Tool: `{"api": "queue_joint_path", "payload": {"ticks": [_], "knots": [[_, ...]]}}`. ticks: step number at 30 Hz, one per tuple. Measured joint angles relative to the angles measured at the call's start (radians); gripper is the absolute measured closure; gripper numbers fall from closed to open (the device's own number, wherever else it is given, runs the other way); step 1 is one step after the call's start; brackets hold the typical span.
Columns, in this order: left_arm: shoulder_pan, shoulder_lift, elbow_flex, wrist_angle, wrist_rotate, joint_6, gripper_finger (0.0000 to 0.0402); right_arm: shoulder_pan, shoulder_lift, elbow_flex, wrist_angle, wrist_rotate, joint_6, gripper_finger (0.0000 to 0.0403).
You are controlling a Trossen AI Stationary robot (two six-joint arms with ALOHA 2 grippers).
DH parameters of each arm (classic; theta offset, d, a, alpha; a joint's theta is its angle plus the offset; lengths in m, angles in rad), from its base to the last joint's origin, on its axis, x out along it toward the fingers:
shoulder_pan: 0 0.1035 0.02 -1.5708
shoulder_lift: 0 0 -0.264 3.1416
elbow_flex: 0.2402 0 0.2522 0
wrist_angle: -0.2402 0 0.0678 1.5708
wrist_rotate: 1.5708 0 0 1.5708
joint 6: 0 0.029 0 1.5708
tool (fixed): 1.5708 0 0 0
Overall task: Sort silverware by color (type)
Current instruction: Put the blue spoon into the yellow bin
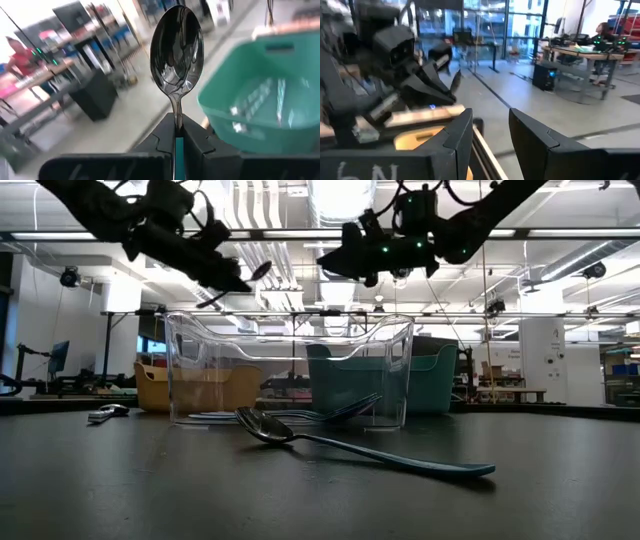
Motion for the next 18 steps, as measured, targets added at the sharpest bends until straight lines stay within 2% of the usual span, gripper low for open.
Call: {"api": "queue_joint_path", "payload": {"ticks": [4,8,15,18], "knots": [[-0.014,0.003,-0.030,0.160,0.000,-0.019,0.0401,0.005,0.025,0.000,0.069,-0.009,0.074,0.0281],[-0.053,0.036,-0.032,0.246,0.010,-0.022,0.0401,0.019,0.028,0.000,0.126,-0.058,0.096,0.0265],[-0.127,0.130,0.030,0.344,0.021,-0.027,0.0401,0.050,0.030,0.009,0.174,-0.056,0.084,0.0260],[-0.141,0.168,0.062,0.343,-0.012,-0.030,0.0401,0.073,0.030,0.014,0.176,-0.057,0.054,0.0259]]}}
